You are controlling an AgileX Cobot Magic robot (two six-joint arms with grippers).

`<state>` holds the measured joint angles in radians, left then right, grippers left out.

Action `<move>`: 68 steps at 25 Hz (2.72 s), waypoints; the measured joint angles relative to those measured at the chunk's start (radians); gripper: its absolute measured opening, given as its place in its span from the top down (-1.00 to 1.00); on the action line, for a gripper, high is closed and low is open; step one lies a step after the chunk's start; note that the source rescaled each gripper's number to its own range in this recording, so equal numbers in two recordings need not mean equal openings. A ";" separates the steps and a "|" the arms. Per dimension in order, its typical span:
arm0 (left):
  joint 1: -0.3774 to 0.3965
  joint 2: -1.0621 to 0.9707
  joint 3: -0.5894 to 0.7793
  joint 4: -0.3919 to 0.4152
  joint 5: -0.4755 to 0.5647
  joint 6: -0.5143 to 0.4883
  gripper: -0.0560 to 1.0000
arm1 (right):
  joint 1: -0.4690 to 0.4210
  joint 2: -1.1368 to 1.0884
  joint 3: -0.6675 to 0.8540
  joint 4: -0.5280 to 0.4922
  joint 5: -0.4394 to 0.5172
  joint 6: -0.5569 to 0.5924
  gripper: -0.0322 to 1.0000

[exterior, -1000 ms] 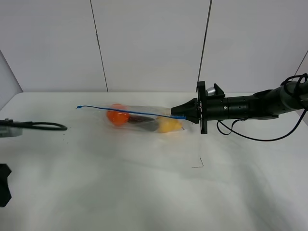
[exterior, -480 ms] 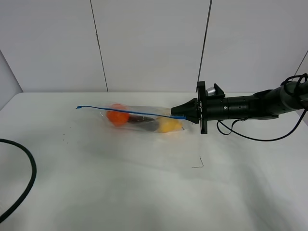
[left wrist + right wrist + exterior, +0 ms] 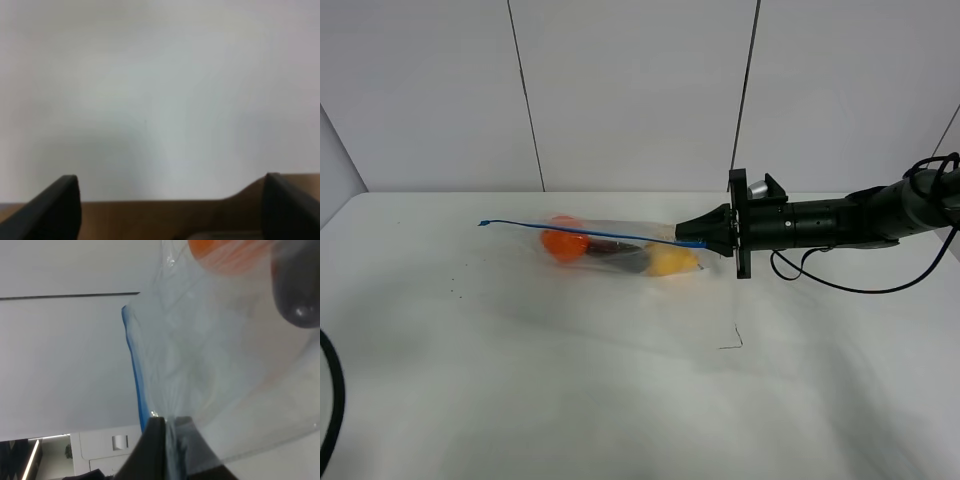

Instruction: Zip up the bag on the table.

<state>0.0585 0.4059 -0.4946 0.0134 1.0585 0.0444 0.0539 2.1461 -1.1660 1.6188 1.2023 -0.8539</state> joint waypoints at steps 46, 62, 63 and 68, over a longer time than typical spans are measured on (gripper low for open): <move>-0.052 -0.413 0.000 -0.001 0.006 0.000 -0.95 | 0.005 0.000 -0.429 -0.812 0.006 0.477 -0.94; -0.052 -0.413 0.000 -0.001 0.006 0.000 -0.95 | -0.014 0.000 -0.740 -1.503 0.007 0.754 -0.94; -0.052 -0.413 0.000 -0.001 0.006 0.000 -0.95 | -0.014 0.000 -0.740 -1.503 0.008 0.755 -0.94; -0.052 -0.413 0.000 -0.001 0.006 0.000 -0.95 | -0.014 -0.049 -0.694 -1.503 0.006 0.759 -0.94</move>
<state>0.0069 -0.0071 -0.4946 0.0127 1.0642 0.0444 0.0395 2.0973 -1.8596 0.1154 1.2084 -0.0946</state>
